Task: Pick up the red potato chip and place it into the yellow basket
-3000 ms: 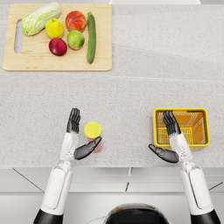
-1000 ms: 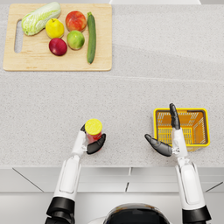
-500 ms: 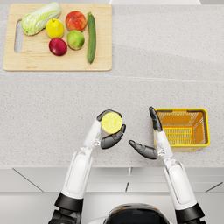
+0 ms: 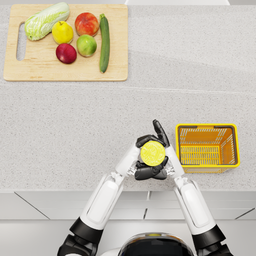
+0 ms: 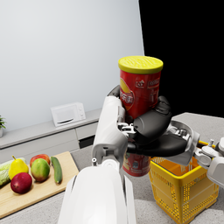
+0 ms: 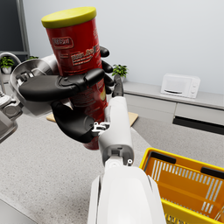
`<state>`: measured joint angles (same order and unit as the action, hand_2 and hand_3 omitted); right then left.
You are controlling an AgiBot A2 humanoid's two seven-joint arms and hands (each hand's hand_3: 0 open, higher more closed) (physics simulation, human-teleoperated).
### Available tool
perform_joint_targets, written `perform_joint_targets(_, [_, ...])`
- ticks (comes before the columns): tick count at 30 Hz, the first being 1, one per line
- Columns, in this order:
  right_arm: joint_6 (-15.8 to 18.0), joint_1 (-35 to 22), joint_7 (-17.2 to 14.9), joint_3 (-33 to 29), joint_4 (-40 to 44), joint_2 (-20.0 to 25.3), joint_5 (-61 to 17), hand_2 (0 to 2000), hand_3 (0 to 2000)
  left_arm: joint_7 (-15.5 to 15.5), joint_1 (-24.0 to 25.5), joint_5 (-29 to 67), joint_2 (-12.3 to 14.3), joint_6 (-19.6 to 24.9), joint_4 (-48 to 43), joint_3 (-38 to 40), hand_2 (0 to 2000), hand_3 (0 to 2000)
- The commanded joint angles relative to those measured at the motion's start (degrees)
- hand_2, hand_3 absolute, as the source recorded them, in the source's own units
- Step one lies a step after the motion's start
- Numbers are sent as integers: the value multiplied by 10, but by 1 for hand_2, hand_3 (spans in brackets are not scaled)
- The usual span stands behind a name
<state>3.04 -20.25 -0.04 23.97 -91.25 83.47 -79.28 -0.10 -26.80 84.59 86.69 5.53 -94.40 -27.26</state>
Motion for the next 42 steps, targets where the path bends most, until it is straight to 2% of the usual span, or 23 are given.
perform_joint_targets(1, [41,-17,2,13,-5,9,-1,2000,980,0,-3,0,-1,1,-8,-24,2000,2000])
perform_joint_targets(4, [72,-19,-1,20,-8,4,0,2000,1960,-4,-3,-1,-8,-8,-15,-28,2000,2000])
perform_joint_targets(5, [64,-20,-2,18,-6,4,1,2000,2000,-4,0,-2,-13,-9,-19,-33,639,1673])
perform_joint_targets(6, [58,-6,-4,4,2,-6,1,2000,2000,-3,3,-2,-17,-21,-27,-32,0,1347])
perform_joint_targets(7, [54,-21,-3,12,-6,5,1,2000,2000,-2,2,-2,-19,-32,-35,-23,0,1020])
perform_joint_targets(10, [57,-30,1,-30,-15,13,2,2000,2000,0,0,-3,-14,-47,-62,43,0,40])
perform_joint_targets(13, [40,-49,4,-98,-30,29,2,2000,2000,0,-7,-4,-7,-45,-94,151,0,0])
perform_joint_targets(16, [50,-72,3,-178,-42,33,2,2000,2000,0,-13,-4,-7,-49,-115,244,0,0])
perform_joint_targets(19, [37,-80,2,-244,-58,28,2,2000,2000,1,-8,-5,-9,-53,-107,284,0,0])
perform_joint_targets(20, [50,-81,1,-258,-54,27,3,2000,2000,1,-8,-5,-9,-54,-104,290,0,0])
perform_joint_targets(22, [52,-87,-4,-289,-33,24,3,2000,2000,1,-15,-5,-9,-54,-88,300,0,0])
perform_joint_targets(23, [44,-88,-58,-297,-28,23,3,2000,2000,1,-17,-5,-9,-55,-85,302,0,0])
perform_joint_targets(24, [54,-83,-98,-302,-25,24,3,2000,2000,1,-15,-5,-9,-55,-82,299,0,0])
perform_joint_targets(26, [48,-71,-145,-311,-17,25,3,2000,2000,1,-12,-5,-9,-55,-72,299,0,0])
perform_joint_targets(29, [56,-50,-178,-327,-3,27,3,2000,2000,1,-15,-5,-9,-55,-56,302,0,0])
perform_joint_targets(32, [39,-37,-189,-328,-2,28,3,2000,2000,1,-15,-5,-8,-55,-45,303,0,0])
perform_joint_targets(33, [48,-36,-191,-330,0,28,3,639,1673,1,-7,-5,-8,-55,-54,301,0,0])
perform_joint_targets(34, [51,-35,-194,-329,-9,28,3,0,1347,1,-15,-5,-8,-55,-41,305,0,0])
perform_joint_targets(36, [44,-40,-197,-322,-20,27,3,0,693,1,-23,-5,-9,-55,-37,305,0,0])
perform_joint_targets(37, [24,-45,-141,-317,-29,26,3,0,367,1,-31,-5,-9,-55,-33,302,0,0])
perform_joint_targets(38, [8,-54,-101,-315,-43,24,3,0,40,1,-43,-5,-9,-55,-29,301,0,0])
perform_joint_targets(40, [-11,-81,-52,-305,-59,15,3,0,0,1,-68,-5,-12,-55,-29,312,0,0])
perform_joint_targets(42, [-20,-110,-26,-307,-52,5,3,0,0,1,-90,-5,-18,-55,-20,336,0,0])
